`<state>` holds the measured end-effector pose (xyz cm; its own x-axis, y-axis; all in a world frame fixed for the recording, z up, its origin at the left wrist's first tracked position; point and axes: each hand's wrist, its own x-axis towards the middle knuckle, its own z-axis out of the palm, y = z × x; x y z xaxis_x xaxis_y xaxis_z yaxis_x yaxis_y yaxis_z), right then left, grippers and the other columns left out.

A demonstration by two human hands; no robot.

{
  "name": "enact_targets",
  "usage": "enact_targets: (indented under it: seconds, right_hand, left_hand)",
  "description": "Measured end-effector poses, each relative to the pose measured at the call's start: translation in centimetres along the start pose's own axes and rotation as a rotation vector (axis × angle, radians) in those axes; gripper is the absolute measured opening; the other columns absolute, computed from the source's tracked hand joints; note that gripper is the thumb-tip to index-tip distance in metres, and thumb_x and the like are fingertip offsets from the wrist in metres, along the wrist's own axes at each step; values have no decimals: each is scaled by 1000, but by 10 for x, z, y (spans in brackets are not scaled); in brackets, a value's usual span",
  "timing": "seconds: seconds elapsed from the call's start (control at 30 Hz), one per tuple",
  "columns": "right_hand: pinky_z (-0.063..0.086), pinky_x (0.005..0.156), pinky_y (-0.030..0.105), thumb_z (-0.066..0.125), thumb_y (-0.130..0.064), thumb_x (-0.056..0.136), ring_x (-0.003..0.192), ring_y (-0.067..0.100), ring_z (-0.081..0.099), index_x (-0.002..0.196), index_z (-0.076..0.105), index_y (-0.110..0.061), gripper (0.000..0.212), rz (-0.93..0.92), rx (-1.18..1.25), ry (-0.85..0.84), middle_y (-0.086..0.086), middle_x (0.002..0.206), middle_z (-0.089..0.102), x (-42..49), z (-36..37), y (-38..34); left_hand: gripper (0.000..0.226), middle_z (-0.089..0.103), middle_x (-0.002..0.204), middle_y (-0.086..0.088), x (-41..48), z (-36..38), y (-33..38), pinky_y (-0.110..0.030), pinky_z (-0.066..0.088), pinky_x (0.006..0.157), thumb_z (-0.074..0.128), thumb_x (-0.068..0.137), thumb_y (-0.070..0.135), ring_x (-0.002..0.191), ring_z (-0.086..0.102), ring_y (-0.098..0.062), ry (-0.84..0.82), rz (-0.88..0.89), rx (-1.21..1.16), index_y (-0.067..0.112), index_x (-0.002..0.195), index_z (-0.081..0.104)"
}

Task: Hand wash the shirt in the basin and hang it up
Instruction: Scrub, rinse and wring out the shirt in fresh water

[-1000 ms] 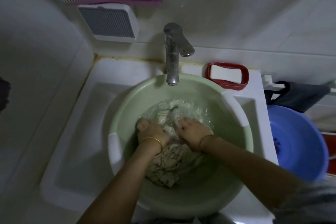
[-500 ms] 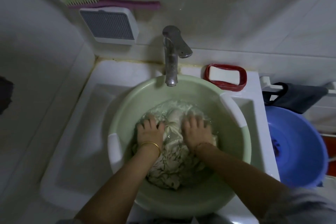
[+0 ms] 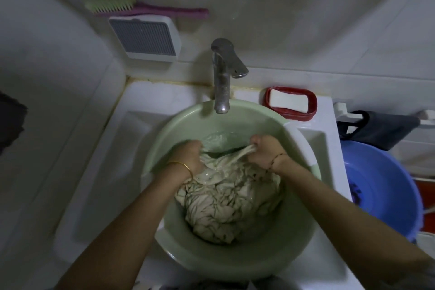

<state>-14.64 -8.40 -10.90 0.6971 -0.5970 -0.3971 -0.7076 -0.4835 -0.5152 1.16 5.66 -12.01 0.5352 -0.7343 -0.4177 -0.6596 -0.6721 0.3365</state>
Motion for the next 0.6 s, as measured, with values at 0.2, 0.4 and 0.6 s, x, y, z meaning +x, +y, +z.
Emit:
enact_targets:
  seconds: [0.2, 0.4, 0.6]
  right_hand:
    - [32, 54, 11, 64, -3, 81, 72, 16, 42, 69, 41, -17, 30, -234, 171, 133, -5, 68, 43, -36, -41, -10]
    - [46, 91, 26, 74, -38, 75, 100, 20, 54, 128, 47, -13, 64, -62, -256, -214, 4, 117, 57, -56, -33, -10]
    - [47, 84, 32, 48, -24, 94, 94, 24, 60, 94, 64, -12, 20, 101, -507, 82, 3, 96, 64, -75, -35, -12]
  left_hand:
    - [20, 60, 99, -23, -19, -42, 1, -41, 47, 82, 61, 82, 5, 95, 58, -37, 292, 187, -67, 0, 100, 55]
    - [22, 53, 91, -10, -59, -66, 14, -26, 36, 63, 57, 86, 14, 84, 52, -22, 126, 264, -310, 15, 102, 41]
    - [34, 59, 112, -9, -71, -65, 12, -27, 41, 85, 66, 84, 22, 108, 56, -27, 1, 226, 302, 9, 113, 56]
